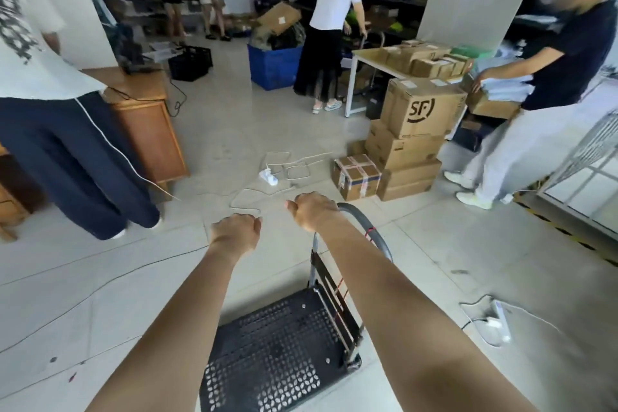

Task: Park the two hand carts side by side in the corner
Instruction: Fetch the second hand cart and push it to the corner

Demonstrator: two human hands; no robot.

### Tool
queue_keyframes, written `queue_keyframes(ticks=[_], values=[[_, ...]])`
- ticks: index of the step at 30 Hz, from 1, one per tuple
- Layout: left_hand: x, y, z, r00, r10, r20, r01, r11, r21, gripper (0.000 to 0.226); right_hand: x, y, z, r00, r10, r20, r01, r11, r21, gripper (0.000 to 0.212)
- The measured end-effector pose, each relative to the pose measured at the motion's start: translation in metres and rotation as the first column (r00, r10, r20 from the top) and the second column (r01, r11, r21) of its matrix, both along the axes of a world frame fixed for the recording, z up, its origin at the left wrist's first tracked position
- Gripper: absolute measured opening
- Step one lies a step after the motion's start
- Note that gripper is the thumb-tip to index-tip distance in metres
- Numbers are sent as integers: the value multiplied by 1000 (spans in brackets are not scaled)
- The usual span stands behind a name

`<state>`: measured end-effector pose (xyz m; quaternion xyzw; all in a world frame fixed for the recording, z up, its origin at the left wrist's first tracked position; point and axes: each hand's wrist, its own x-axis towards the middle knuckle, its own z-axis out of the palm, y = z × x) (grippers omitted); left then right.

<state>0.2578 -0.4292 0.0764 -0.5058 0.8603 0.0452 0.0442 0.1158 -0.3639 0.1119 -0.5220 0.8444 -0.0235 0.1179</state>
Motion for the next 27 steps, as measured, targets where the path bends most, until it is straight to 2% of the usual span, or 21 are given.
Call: queue_keyframes(ticks=[6,15,21,24,27], values=[[-71,38,-7,997,34,65,-34,999,-6,49,-73,25,-16,1000,30,-7,-30,1000,1,53],[-180,104,-17,968,235,89,-239,971,27,49,-200,69,-43,965,253,70,-254,967,5,48],[-232,144,-43,948,303,95,-311,947,77,48,-246,81,-70,923,349,162,-353,936,0,42],[-255,151,-61,940,318,128,-331,938,102,48,-262,74,-82,893,416,170,-425,905,23,32],[-278,145,-73,931,343,128,-357,926,118,48,-277,59,-92,871,458,177,-472,880,48,32]])
